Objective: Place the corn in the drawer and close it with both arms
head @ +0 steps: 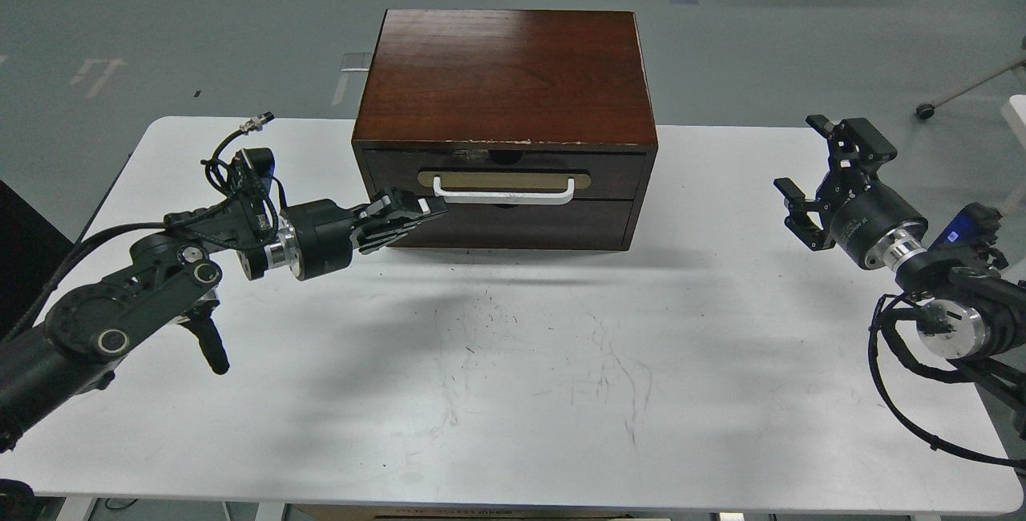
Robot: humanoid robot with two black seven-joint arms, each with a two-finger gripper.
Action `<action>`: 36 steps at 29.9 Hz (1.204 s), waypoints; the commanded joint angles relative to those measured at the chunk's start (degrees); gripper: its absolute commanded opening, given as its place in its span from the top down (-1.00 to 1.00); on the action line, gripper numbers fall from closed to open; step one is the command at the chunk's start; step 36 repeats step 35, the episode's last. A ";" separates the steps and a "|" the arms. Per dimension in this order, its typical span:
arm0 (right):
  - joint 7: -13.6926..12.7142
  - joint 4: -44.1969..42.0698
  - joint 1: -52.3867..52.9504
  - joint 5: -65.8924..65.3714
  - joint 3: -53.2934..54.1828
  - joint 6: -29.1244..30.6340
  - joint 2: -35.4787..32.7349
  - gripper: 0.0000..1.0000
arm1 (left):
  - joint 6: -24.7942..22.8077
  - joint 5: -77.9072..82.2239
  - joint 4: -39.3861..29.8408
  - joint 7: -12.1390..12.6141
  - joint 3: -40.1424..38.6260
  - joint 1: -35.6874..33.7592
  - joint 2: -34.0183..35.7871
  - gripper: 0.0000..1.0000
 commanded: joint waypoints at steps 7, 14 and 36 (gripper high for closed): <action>0.00 0.00 -0.10 0.00 0.50 0.00 0.02 -0.95 | 0.00 -12.22 -8.92 -5.73 -0.74 1.11 7.43 -1.00; 0.00 -0.18 -0.36 0.00 0.68 -0.61 -0.25 -0.95 | 0.00 -41.59 -8.32 -6.25 -0.92 3.38 13.06 -1.00; 0.00 -0.44 -2.38 0.17 0.85 -3.51 4.50 -1.00 | 0.00 -51.20 2.76 -6.48 -0.92 14.47 13.95 -1.00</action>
